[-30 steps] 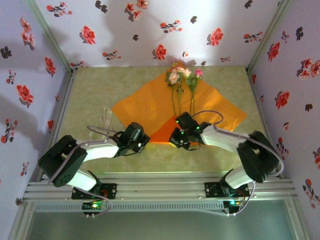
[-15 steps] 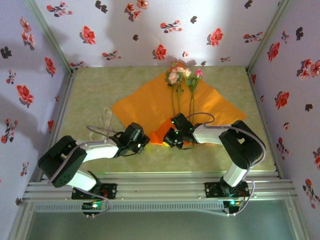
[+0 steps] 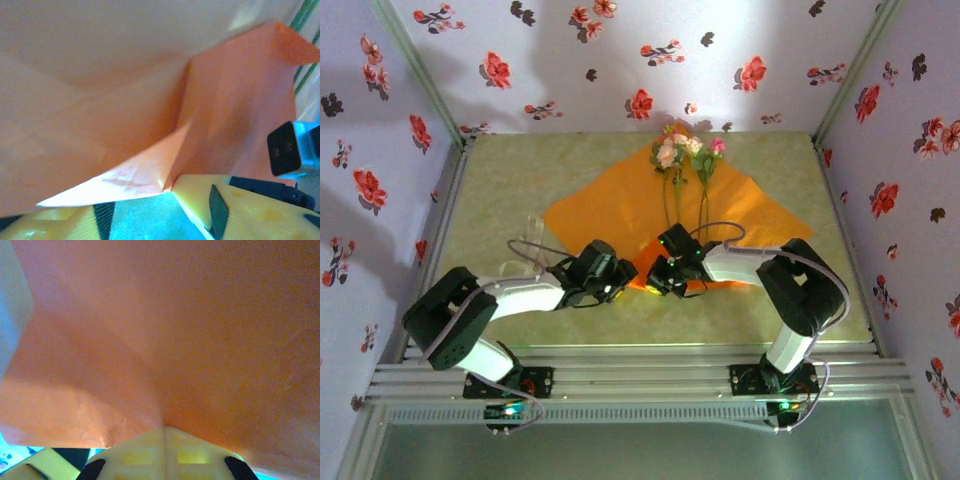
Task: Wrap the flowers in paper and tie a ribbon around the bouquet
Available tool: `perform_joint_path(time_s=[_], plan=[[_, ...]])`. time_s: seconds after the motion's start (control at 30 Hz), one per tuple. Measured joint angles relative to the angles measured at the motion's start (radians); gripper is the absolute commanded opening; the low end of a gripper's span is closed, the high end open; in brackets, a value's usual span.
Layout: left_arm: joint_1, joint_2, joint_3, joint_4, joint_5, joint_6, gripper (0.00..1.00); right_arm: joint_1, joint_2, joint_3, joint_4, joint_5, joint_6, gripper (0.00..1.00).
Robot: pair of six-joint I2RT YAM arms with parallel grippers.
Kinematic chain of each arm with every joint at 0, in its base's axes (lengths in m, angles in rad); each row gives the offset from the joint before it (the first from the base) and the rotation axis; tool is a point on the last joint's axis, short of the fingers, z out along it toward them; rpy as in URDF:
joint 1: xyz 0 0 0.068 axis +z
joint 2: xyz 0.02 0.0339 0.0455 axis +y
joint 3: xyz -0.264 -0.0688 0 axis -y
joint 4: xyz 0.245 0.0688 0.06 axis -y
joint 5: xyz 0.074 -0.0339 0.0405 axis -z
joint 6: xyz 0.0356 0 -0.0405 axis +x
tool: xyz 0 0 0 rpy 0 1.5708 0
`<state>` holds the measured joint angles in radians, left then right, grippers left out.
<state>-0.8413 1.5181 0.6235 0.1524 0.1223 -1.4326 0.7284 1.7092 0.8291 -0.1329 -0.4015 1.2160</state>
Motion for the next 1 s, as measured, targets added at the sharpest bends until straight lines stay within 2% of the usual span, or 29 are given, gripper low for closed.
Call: perform_joint_path(time_s=[0.13, 0.37, 0.53, 0.57, 0.63, 0.7, 0.77, 0.87, 0.97, 1.0], plan=[[-0.005, 0.077, 0.019, 0.009, 0.046, 0.024, 0.32, -0.008, 0.000, -0.017, 0.032, -0.018, 0.024, 0.00], [-0.005, 0.105, 0.073, -0.090, 0.059, 0.071, 0.00, -0.023, 0.000, -0.028, 0.051, -0.040, 0.034, 0.00], [-0.001, 0.058, 0.073, -0.117, 0.051, 0.094, 0.00, -0.025, 0.002, -0.039, 0.075, -0.053, 0.034, 0.00], [-0.001, 0.050, 0.073, -0.124, 0.050, 0.100, 0.07, -0.025, 0.003, -0.040, 0.080, -0.058, 0.034, 0.00], [0.000, 0.027, 0.071, -0.147, 0.035, 0.117, 0.37, -0.026, 0.008, -0.040, 0.089, -0.071, 0.033, 0.00], [0.012, -0.004, 0.062, -0.182, 0.012, 0.126, 0.44, -0.031, 0.013, -0.041, 0.093, -0.084, 0.034, 0.00], [0.032, -0.026, 0.054, -0.206, -0.007, 0.132, 0.44, -0.036, 0.014, -0.045, 0.101, -0.095, 0.034, 0.00], [0.063, -0.032, 0.045, -0.211, -0.021, 0.139, 0.35, -0.041, 0.017, -0.046, 0.107, -0.106, 0.038, 0.00], [0.089, -0.031, 0.035, -0.198, -0.025, 0.154, 0.07, -0.043, 0.019, -0.046, 0.108, -0.114, 0.041, 0.00], [0.096, -0.029, 0.035, -0.192, -0.025, 0.159, 0.00, -0.043, 0.019, -0.046, 0.108, -0.115, 0.041, 0.00]])
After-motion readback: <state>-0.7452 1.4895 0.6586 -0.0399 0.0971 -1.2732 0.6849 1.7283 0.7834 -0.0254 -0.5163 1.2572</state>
